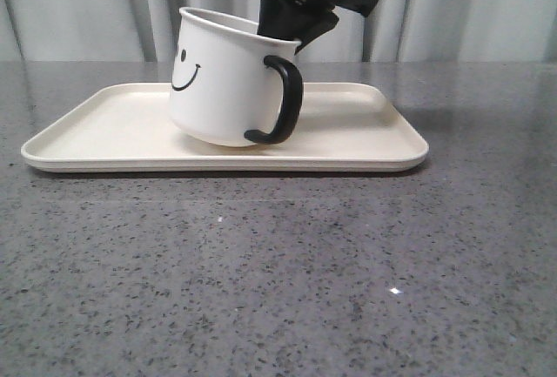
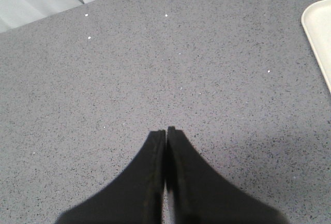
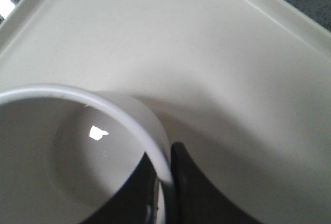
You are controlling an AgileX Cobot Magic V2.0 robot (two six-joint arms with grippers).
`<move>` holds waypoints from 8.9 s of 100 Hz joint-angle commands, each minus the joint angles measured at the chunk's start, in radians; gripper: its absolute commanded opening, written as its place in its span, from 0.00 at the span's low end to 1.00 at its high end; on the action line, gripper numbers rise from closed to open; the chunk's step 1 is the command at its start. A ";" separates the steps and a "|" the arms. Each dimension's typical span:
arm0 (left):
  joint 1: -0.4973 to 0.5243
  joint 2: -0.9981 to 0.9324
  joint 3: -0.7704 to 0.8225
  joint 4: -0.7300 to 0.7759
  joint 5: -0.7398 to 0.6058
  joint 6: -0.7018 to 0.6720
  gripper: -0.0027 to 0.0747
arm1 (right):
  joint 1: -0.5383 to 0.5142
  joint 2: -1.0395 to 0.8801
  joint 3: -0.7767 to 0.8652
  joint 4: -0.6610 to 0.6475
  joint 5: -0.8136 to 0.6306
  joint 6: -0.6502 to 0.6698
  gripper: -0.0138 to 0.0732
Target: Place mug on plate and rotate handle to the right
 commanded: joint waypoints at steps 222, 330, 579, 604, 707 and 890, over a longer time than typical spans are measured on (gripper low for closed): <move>0.002 -0.005 -0.021 0.020 -0.043 -0.008 0.01 | 0.043 0.088 -0.516 -0.064 0.374 -0.783 0.02; 0.002 -0.005 -0.021 0.001 -0.043 -0.008 0.01 | 0.058 0.092 -0.425 -0.045 0.373 -0.820 0.02; 0.002 -0.005 -0.021 -0.002 -0.042 -0.008 0.01 | 0.060 0.125 -0.426 -0.048 0.357 -0.815 0.36; 0.002 -0.005 -0.021 -0.002 -0.042 -0.008 0.01 | 0.060 0.125 -0.426 -0.048 0.356 -0.815 0.36; 0.002 -0.005 -0.021 -0.005 -0.042 -0.008 0.01 | 0.044 0.069 -0.531 -0.058 0.292 -0.722 0.36; 0.002 -0.005 -0.021 -0.015 -0.161 -0.057 0.01 | -0.805 -1.279 0.632 0.527 -0.297 -0.525 0.02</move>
